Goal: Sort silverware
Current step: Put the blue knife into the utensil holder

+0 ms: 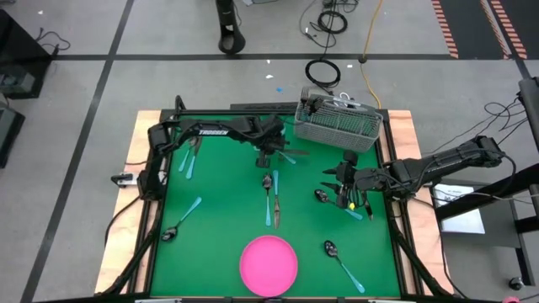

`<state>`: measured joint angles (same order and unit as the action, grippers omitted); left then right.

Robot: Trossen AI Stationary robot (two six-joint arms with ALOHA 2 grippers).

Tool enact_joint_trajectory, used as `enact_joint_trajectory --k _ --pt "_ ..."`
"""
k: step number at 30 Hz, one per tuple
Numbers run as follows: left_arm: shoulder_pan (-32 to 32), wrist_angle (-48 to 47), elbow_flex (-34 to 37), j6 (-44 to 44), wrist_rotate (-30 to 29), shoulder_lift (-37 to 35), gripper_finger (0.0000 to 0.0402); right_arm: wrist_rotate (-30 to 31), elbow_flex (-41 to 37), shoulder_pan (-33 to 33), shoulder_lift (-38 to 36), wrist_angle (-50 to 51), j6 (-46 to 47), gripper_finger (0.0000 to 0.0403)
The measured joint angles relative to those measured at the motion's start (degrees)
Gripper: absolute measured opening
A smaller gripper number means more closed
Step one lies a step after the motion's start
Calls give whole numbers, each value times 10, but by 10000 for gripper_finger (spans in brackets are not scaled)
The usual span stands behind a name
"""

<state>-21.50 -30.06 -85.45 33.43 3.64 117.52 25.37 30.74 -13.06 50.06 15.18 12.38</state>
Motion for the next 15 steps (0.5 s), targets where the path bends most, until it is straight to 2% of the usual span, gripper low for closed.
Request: enact_joint_trajectory --k 5,11,15 --pt "-1 11 0 -17 51 -36 17 0 0 0 0 0 0 164" --pt "-16 97 -2 -97 207 -59 16 0 0 0 -9 6 1 164" --pt "-25 169 -2 -134 275 -55 16 1 0 -1 -42 35 15 164"
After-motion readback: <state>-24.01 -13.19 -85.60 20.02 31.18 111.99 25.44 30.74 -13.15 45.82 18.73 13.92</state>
